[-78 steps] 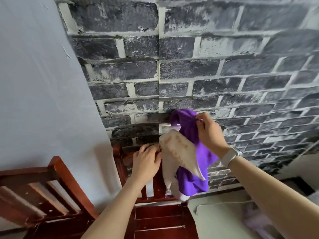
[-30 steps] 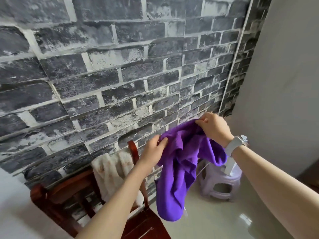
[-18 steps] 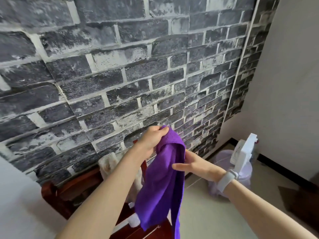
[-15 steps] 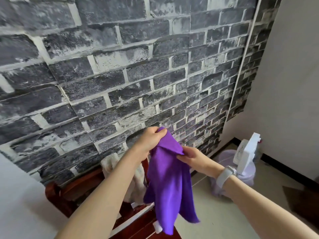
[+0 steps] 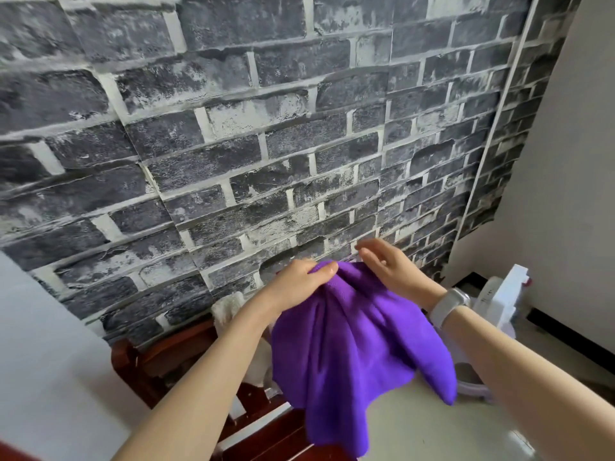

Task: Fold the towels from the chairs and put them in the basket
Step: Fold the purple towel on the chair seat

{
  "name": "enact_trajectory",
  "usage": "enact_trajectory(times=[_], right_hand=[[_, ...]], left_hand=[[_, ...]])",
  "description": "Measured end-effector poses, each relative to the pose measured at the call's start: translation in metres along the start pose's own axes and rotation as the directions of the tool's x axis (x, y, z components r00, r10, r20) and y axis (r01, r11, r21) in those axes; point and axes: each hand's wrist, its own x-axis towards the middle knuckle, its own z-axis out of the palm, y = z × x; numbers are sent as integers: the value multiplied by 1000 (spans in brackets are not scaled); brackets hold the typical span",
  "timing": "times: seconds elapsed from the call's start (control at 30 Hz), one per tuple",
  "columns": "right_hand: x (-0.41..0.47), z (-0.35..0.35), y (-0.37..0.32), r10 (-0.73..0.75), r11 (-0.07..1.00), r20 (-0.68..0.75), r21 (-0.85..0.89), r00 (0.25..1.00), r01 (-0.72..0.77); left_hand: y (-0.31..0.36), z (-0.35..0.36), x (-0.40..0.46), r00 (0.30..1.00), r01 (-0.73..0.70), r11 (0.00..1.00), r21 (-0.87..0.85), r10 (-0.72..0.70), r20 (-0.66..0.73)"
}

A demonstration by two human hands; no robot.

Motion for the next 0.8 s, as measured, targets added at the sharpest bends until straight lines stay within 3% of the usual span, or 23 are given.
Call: enact_trajectory(times=[0.1,0.23,0.37,0.47,0.6,0.67,0.73,0.8], right_hand=[[-29,17,30,144,989,-42,31,989,-143],[-77,50,64,278,960,-93,50,956,-274],[-102,82,79,402,896,228,101,886,-433],[-108,100,80,449,829,331,194,830,-525],[-102,117,66,324,859,443,232,836,-456],[-98,126,64,319,898,487,120,813,-424],[-94,132,66,357,928,386,-45,850,-369],[-90,129,69,419,908,183,-73,890,-412]], left_hand=[[-5,10,4,992,121,980,-157,-126,-23],[-15,22,10,972,103,961,-255,-152,-180],[-21,31,9,967,34,944,-327,-113,-226],[-25,33,1,969,17,913,-407,-116,-220],[-33,20,-13,960,14,897,-441,-136,-245],[-36,8,-21,938,-16,884,-468,-149,-313],[-41,-4,-32,912,-38,882,-471,-162,-377],[-49,-17,-45,876,-34,884,-465,-198,-439]])
